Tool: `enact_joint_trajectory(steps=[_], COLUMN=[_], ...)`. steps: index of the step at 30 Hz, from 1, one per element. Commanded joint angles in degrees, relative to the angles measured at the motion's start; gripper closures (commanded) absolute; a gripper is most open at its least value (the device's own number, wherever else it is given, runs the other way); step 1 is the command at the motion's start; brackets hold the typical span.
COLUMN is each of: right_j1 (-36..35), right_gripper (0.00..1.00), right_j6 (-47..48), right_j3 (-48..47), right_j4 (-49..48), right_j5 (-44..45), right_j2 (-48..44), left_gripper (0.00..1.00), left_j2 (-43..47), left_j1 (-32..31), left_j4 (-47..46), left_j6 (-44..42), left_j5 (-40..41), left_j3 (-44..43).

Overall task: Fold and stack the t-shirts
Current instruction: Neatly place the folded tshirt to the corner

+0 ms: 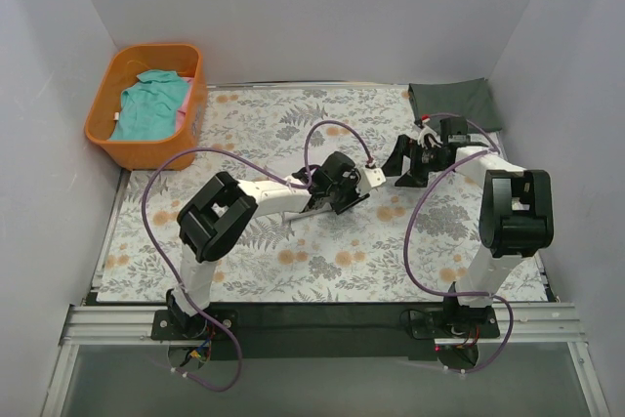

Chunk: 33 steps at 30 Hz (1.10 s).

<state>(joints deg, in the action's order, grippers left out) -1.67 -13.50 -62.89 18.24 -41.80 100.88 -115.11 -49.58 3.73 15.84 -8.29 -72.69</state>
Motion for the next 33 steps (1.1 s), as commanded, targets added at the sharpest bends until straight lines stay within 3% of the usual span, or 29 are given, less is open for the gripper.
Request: enact_joint_trajectory(steps=[1,5,13,20,33], right_j1=[-0.2,-0.3,-0.3,-1.9,-11.2], right_gripper=[0.18,0.18,0.17,0.15,0.04], right_j6=[-6.3,-8.5,-10.8,-20.2,-37.3], right_j3=[2.6,4.1,6.0,11.6,16.5], right_j4=[-6.0,-8.3,-11.8,-23.8,-43.7], right_j5=[-3.4,-3.9,-3.7,-5.1,0.6], right_j2=[0.7,1.7,0.7,1.1,2.9], left_gripper=[0.72,0.73,1.0,1.0,1.0], left_j2=[0.5,0.8,-0.6,5.1,8.5], left_j1=[-0.3,-0.3,1.7,5.6,7.5], left_j4=[-0.7,-0.4,2.2,1.5,1.0], left_j6=[0.7,0.7,3.2,10.5,15.5], left_j5=[-3.1,-5.2,-7.1,-17.4,-21.1], left_j3=[-1.1,-0.3,-1.4,-2.4,-3.9])
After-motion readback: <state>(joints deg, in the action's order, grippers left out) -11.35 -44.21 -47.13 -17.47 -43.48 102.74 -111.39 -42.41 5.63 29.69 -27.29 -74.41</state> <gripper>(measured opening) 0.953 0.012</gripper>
